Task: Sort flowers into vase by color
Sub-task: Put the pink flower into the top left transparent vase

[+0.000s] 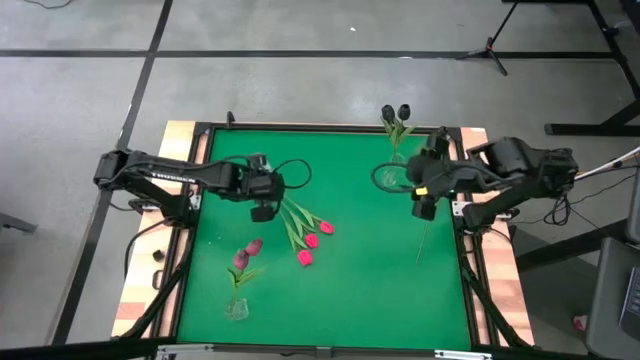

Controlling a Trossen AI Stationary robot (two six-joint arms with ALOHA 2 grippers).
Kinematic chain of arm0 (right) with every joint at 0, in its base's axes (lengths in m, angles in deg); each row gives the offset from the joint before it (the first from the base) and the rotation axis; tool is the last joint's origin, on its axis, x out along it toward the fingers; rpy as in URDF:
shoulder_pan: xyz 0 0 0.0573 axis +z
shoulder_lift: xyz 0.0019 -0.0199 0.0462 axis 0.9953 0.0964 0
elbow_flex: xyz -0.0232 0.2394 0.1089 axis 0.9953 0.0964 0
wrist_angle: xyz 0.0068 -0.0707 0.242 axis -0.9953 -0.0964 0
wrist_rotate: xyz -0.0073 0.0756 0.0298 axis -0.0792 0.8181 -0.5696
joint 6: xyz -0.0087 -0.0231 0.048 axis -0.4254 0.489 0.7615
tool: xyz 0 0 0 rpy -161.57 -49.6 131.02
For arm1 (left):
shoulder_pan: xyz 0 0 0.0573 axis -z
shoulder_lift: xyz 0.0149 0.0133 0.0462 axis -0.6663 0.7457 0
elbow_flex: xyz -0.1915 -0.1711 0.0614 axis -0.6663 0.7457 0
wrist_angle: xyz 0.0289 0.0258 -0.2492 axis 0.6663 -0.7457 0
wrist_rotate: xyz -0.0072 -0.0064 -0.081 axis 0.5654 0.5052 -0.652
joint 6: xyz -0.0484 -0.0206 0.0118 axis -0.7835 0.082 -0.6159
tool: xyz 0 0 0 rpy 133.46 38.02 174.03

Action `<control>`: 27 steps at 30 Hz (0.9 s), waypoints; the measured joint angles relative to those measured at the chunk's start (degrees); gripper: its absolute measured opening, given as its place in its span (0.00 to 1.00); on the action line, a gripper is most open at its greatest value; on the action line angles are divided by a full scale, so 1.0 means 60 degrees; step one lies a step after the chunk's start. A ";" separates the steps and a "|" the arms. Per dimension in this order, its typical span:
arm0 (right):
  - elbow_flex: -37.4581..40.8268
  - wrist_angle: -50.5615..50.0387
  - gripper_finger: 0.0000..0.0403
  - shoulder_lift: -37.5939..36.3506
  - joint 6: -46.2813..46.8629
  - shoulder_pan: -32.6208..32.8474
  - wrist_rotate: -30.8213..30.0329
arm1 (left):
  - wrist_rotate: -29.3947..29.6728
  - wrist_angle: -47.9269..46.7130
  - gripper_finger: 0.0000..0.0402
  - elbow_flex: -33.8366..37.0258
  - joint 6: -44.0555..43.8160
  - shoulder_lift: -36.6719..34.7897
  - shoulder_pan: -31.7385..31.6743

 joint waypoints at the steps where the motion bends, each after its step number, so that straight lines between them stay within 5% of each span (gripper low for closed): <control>1: 0.0000 -0.0001 0.56 -0.0002 0.0002 0.0063 0.0000 | 0.0084 0.0180 0.29 -0.0002 -0.0022 0.0007 0.0022; 11: 0.0004 -0.0542 0.56 0.0002 0.0606 0.0646 0.0016 | 0.0360 0.1011 0.29 0.0002 -0.3047 0.0009 0.0035; 15: 0.0068 -0.0638 0.56 0.0002 0.0767 0.0942 -0.0001 | 0.0052 0.1049 0.29 0.0002 -0.2987 0.0009 -0.0125; 22: 0.0404 -0.0688 0.56 0.0013 0.0822 0.1417 -0.0147 | -0.2085 0.1280 0.39 -0.0047 -0.2596 0.0009 -0.0854; 27: 0.0404 -0.0667 0.56 0.0009 0.1021 0.1519 -0.0161 | -0.1921 0.0819 0.52 -0.0767 -0.1236 0.0009 -0.0918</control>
